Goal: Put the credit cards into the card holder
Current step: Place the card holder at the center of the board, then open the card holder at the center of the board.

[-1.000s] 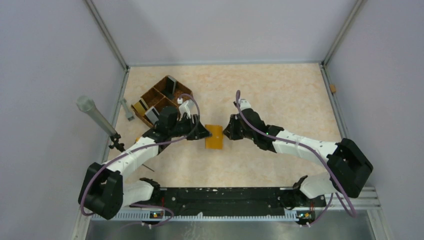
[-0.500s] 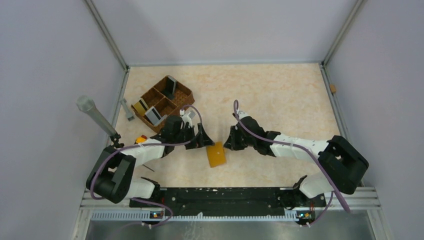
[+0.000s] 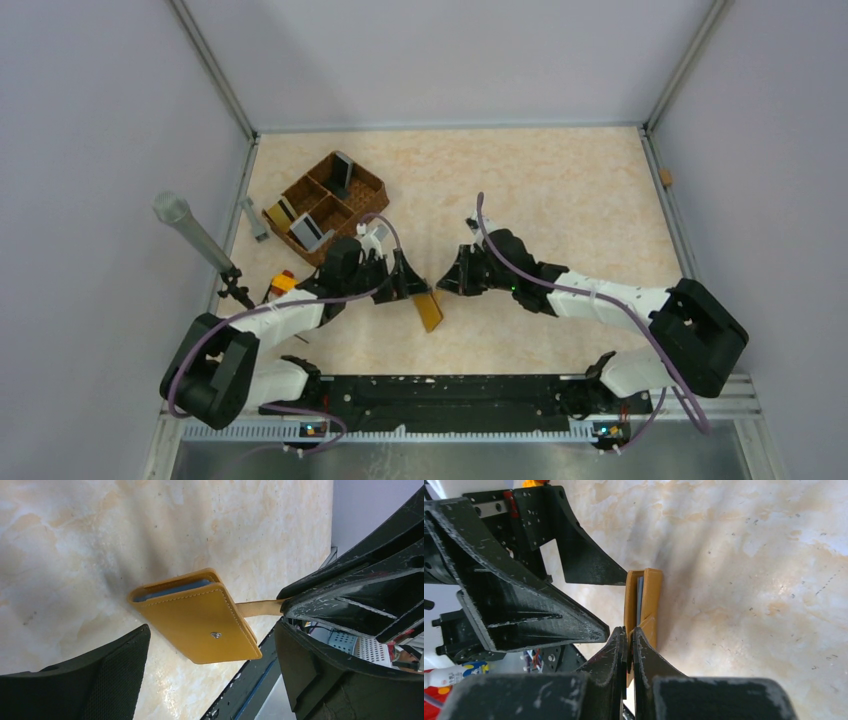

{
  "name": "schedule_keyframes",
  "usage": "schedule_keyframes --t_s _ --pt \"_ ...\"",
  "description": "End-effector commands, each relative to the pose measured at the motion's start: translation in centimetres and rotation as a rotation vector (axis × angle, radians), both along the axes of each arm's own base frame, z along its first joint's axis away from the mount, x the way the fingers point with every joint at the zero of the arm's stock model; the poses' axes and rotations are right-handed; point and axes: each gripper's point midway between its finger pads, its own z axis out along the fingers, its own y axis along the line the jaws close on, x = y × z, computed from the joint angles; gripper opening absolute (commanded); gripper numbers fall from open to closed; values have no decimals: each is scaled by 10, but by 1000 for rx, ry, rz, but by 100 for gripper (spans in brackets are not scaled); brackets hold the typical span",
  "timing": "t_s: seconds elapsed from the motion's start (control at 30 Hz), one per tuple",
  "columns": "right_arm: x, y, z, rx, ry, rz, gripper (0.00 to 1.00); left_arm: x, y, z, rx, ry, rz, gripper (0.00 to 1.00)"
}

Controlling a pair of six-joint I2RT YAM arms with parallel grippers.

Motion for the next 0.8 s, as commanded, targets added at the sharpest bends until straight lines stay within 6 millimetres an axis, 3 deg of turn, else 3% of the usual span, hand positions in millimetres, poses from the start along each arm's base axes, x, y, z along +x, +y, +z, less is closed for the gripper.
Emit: schedule_keyframes --t_s 0.0,0.4,0.77 --pt "-2 12 30 103 -44 27 0 0 0 6 -25 -13 30 95" --pt "-5 12 34 103 -51 36 0 -8 5 -7 -6 27 42 82" --pt "-5 7 21 68 -26 9 0 -12 13 -16 39 49 64 56"
